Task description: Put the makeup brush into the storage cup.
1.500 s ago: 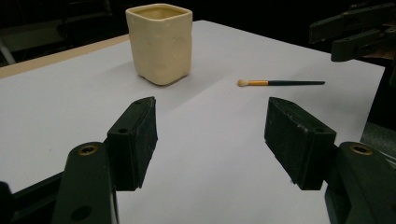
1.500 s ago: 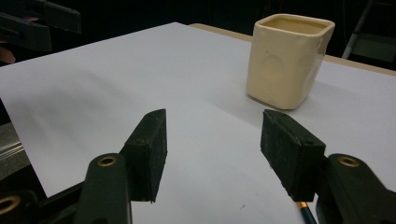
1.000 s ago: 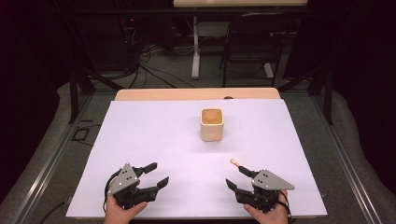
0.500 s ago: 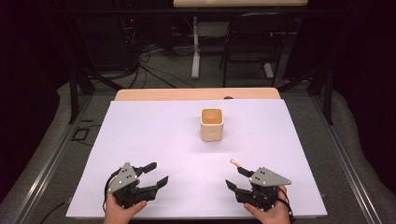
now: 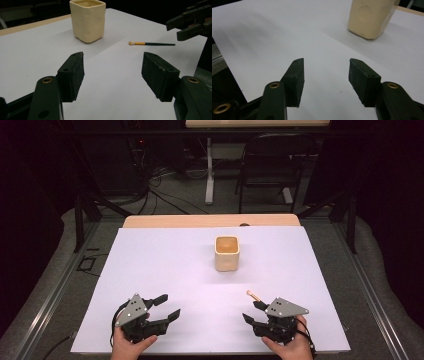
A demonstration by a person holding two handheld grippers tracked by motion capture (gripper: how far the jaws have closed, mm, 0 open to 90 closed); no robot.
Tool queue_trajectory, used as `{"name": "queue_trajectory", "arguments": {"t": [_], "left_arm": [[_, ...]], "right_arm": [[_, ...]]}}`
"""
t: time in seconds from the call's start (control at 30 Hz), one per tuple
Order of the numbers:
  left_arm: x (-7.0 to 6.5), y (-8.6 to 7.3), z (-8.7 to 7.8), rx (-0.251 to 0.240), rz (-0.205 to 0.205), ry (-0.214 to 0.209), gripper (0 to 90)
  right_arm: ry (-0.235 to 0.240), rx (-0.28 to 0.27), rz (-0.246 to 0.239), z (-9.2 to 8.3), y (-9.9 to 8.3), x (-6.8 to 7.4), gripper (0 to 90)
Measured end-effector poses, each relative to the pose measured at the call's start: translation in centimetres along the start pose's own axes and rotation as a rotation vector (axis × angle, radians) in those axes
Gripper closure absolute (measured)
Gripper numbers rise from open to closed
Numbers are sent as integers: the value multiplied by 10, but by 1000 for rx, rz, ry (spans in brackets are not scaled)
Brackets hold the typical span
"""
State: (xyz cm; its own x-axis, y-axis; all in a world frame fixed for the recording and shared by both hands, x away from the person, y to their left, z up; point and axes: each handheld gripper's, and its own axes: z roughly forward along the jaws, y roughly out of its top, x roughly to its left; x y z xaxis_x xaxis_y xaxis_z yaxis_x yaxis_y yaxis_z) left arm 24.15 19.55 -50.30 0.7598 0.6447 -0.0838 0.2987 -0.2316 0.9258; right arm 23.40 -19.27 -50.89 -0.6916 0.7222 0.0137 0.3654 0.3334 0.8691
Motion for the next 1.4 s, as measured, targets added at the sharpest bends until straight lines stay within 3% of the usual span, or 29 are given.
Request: {"name": "queue_trajectory", "arguments": {"t": [0.17,0.2,0.4,0.63,0.97,1.03,1.4], "left_arm": [[0,0,0,3,-1,3,351],[-1,0,0,8,-2,24,351],[0,1,-1,19,-3,20,351],[1,1,-2,20,-5,20,351],[1,1,-1,21,-12,23,351],[1,1,-1,21,-12,22,351],[0,1,-1,21,-9,21,352]], "right_arm": [[2,43,11,0,1,-2,481],[7,56,14,0,1,-2,482],[-1,103,24,1,5,-6,484],[3,122,44,-1,12,-11,498],[4,166,36,-1,21,-19,506],[5,154,40,1,20,-18,506],[13,215,29,6,24,-21,509]]}}
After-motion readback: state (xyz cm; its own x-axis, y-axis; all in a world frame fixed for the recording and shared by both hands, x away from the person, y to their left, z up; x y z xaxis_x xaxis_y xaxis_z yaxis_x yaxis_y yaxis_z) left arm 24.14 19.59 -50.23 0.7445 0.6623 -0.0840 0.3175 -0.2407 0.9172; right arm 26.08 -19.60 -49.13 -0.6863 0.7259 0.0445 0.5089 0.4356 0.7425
